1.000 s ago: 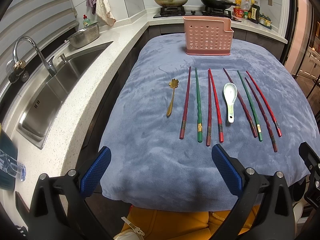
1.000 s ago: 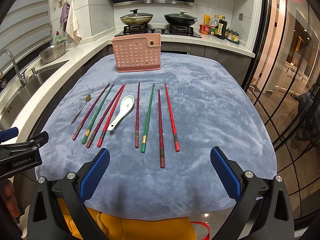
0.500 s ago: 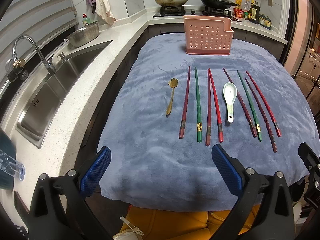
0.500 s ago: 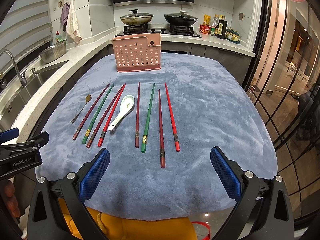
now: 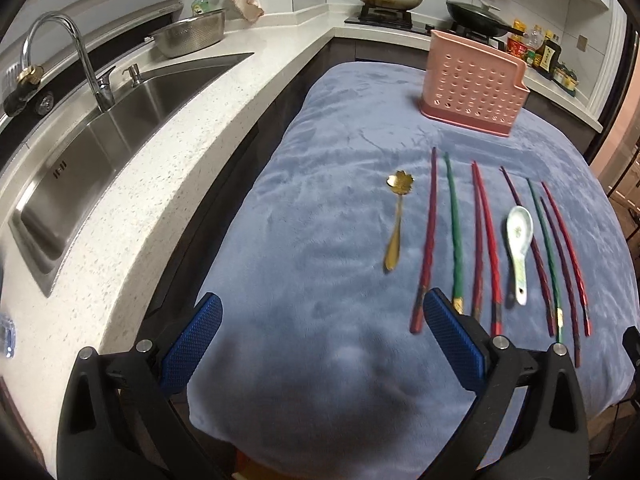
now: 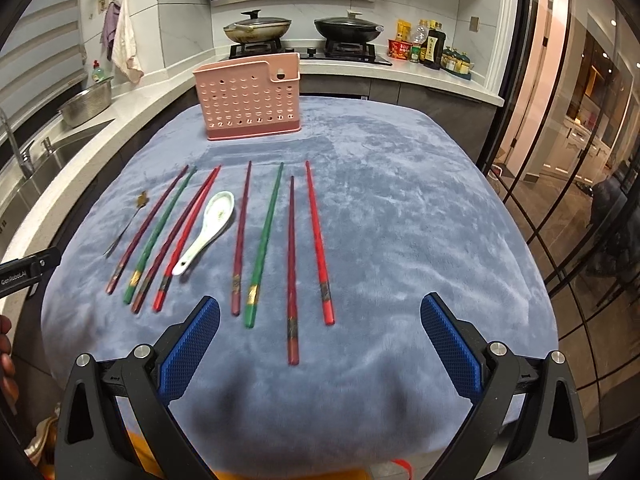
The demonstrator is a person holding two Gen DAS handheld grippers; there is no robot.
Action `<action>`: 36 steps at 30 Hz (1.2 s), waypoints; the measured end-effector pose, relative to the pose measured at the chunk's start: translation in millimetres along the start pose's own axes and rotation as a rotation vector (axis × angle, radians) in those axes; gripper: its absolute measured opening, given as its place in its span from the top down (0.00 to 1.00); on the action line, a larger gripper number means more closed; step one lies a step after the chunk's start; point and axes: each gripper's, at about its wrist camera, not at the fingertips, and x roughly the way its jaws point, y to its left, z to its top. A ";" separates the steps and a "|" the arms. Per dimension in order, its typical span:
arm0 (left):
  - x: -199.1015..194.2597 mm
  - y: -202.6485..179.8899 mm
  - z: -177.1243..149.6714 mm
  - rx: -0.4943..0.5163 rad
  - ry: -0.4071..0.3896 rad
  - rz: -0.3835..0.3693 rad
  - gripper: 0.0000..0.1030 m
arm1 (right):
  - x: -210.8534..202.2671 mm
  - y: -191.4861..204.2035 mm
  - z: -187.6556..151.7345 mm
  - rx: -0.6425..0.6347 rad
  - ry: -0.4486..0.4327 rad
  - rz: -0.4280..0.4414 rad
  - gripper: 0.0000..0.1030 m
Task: Organize utensils
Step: 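Grasp a dark red chopstick with the left tool while the right grasps a red chopstick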
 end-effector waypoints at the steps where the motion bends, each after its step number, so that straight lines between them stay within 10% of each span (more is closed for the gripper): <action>1: 4.7 -0.2 3.1 -0.001 -0.004 -0.006 0.07 | 7.2 -2.6 2.7 0.010 0.007 0.001 0.07; 9: 40.2 -11.5 24.2 0.029 0.027 -0.057 0.08 | 50.6 -16.1 17.4 0.056 0.058 0.024 0.10; 20: 74.9 -30.7 34.1 0.069 0.103 -0.125 0.31 | 105.6 -11.0 32.3 0.048 0.141 0.071 0.56; 36: 86.3 -31.0 27.6 0.081 0.138 -0.205 0.89 | 116.7 -1.9 17.1 -0.003 0.189 0.092 0.91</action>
